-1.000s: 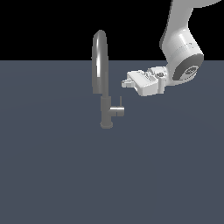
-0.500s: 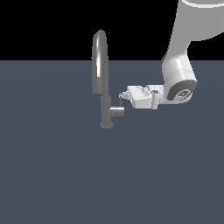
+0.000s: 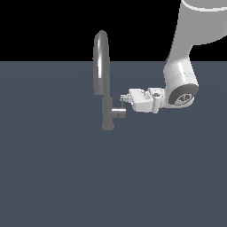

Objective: Turn on the faucet by rotating a designated handle.

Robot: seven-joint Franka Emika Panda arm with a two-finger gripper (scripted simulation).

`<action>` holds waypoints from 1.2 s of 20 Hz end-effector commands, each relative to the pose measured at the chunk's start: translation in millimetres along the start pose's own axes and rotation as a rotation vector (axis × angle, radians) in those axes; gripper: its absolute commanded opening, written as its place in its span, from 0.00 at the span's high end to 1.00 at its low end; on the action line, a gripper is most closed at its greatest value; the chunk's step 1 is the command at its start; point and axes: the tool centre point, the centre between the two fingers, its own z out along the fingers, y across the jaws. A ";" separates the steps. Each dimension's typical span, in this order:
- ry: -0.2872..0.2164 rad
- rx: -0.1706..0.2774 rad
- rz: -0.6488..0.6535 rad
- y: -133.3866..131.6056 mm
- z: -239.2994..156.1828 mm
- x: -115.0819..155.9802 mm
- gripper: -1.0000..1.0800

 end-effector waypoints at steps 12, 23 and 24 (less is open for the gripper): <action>0.002 0.004 0.000 21.9 0.0 -7.8 1.00; 0.000 0.001 0.000 54.2 0.1 -8.1 1.00; 0.000 0.001 0.000 57.3 0.1 -8.2 1.00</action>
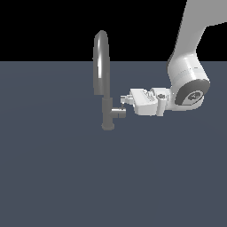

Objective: Turn on the faucet by rotating a designated handle.

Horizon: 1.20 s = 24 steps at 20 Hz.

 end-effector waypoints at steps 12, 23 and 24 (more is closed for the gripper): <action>-0.005 -0.005 0.011 38.2 -0.3 20.8 1.00; -0.005 -0.008 -0.015 43.6 -0.1 40.4 1.00; -0.005 -0.007 -0.011 45.0 0.0 46.9 1.00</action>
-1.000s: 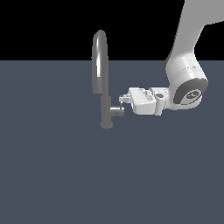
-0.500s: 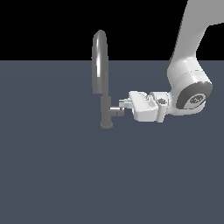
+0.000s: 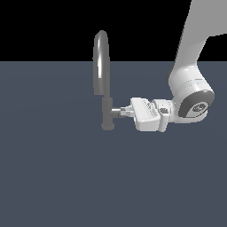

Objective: Turn on the faucet by rotating a designated handle.

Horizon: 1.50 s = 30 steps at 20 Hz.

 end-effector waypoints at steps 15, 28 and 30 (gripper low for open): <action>0.000 0.003 0.026 -0.4 -0.2 59.1 1.00; -0.005 -0.001 0.009 -20.7 -2.3 66.1 1.00; -0.004 0.000 0.016 -22.7 -1.8 73.0 1.00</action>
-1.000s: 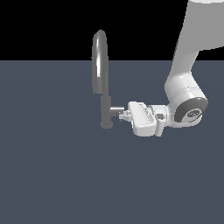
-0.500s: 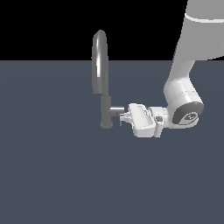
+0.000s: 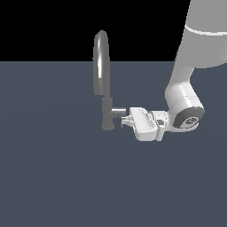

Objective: Turn on the faucet by rotating a designated handle.

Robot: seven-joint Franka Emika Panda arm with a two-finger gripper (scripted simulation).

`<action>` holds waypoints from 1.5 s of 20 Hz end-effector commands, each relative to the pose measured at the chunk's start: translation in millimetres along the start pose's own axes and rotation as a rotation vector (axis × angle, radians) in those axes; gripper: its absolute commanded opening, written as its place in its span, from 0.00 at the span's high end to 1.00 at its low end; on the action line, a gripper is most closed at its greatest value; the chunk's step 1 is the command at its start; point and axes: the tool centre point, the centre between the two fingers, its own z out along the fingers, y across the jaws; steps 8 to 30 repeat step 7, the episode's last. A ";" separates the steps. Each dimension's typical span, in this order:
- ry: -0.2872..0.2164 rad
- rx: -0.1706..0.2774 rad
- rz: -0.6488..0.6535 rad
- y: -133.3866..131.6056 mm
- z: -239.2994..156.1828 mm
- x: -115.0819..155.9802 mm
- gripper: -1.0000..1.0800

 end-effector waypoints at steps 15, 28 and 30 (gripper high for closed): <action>0.023 0.031 0.034 -13.8 2.2 41.2 1.00; 0.023 0.031 0.034 -13.8 2.2 41.2 1.00; 0.023 0.031 0.034 -13.8 2.2 41.2 1.00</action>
